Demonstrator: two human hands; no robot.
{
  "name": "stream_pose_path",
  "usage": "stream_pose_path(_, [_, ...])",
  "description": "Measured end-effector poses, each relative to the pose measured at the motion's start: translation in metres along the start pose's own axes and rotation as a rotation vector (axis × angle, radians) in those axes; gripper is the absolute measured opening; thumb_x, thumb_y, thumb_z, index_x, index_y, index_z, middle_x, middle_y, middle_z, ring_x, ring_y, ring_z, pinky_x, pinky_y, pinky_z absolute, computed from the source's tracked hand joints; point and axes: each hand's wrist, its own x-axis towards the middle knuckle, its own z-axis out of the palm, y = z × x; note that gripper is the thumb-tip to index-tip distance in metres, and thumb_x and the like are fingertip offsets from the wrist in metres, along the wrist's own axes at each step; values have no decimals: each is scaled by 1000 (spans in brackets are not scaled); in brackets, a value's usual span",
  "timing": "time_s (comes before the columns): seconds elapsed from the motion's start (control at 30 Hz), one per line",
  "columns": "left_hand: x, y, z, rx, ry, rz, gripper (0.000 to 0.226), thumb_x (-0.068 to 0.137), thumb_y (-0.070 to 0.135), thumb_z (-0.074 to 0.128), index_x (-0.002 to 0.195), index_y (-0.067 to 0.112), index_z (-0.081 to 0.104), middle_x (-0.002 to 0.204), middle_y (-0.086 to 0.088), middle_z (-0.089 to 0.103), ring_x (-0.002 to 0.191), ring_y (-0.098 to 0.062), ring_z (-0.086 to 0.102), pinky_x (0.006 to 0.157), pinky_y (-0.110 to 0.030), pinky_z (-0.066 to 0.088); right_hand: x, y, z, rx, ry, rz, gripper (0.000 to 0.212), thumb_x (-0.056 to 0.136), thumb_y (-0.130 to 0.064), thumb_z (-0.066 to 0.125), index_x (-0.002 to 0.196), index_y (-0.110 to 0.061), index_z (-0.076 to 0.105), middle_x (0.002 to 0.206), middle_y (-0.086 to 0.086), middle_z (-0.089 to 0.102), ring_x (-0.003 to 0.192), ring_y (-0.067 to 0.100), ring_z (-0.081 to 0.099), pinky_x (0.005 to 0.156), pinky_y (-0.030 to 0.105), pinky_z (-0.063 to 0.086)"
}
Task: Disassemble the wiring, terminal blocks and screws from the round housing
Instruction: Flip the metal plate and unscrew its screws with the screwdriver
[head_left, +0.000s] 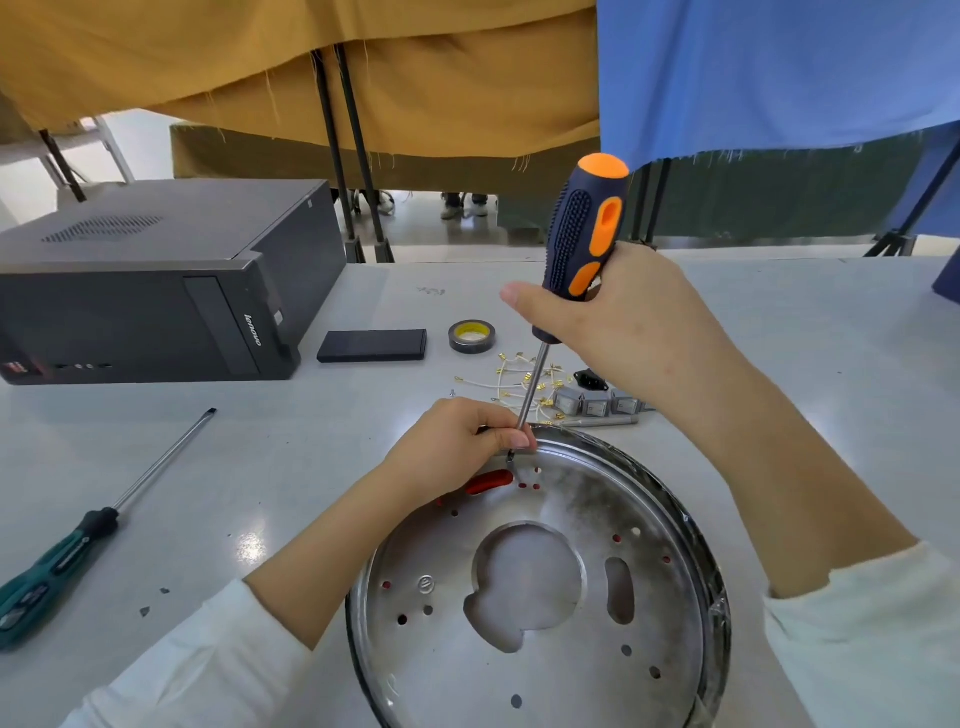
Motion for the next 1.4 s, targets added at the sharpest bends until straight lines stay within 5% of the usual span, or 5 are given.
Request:
stream_pose_path(0.37, [4, 0, -1, -49, 72, -20, 20, 75, 32, 79, 62, 44, 71, 77, 23, 71, 84, -6, 65, 82, -30, 53, 11, 3, -33, 399, -576, 160, 14, 81, -7, 72, 82, -20, 67, 66, -7, 62, 55, 5, 48, 49, 16, 44])
stream_pose_path(0.63, [0, 0, -1, -56, -32, 36, 29, 91, 18, 62, 80, 43, 69, 95, 24, 68, 98, 1, 61, 93, -21, 46, 9, 0, -28, 375, -508, 182, 5, 85, -15, 70, 86, -19, 68, 65, -9, 58, 57, 7, 45, 52, 19, 42])
stream_pose_path(0.8, [0, 2, 0, -28, 7, 33, 24, 89, 17, 65, 75, 36, 70, 91, 23, 67, 95, 2, 61, 92, -22, 46, 0, -5, -13, 61, -187, 27, 50, 82, -53, 65, 82, -3, 56, 59, 3, 50, 49, 5, 42, 44, 14, 33])
stream_pose_path(1.07, [0, 4, -2, -81, 72, 9, 17, 73, 22, 81, 65, 36, 74, 74, 29, 68, 84, 2, 64, 87, -27, 51, 5, -5, -30, 342, -501, 133, 12, 81, -6, 71, 85, -16, 67, 52, -10, 57, 48, 5, 49, 45, 15, 40])
stream_pose_path(1.4, [3, 1, 0, -82, 101, 4, 18, 75, 26, 79, 64, 39, 71, 85, 15, 74, 91, -6, 66, 88, -29, 51, 12, -7, 1, 101, -112, 5, 35, 82, -34, 66, 61, -17, 42, 49, -4, 42, 39, 7, 35, 35, 11, 27])
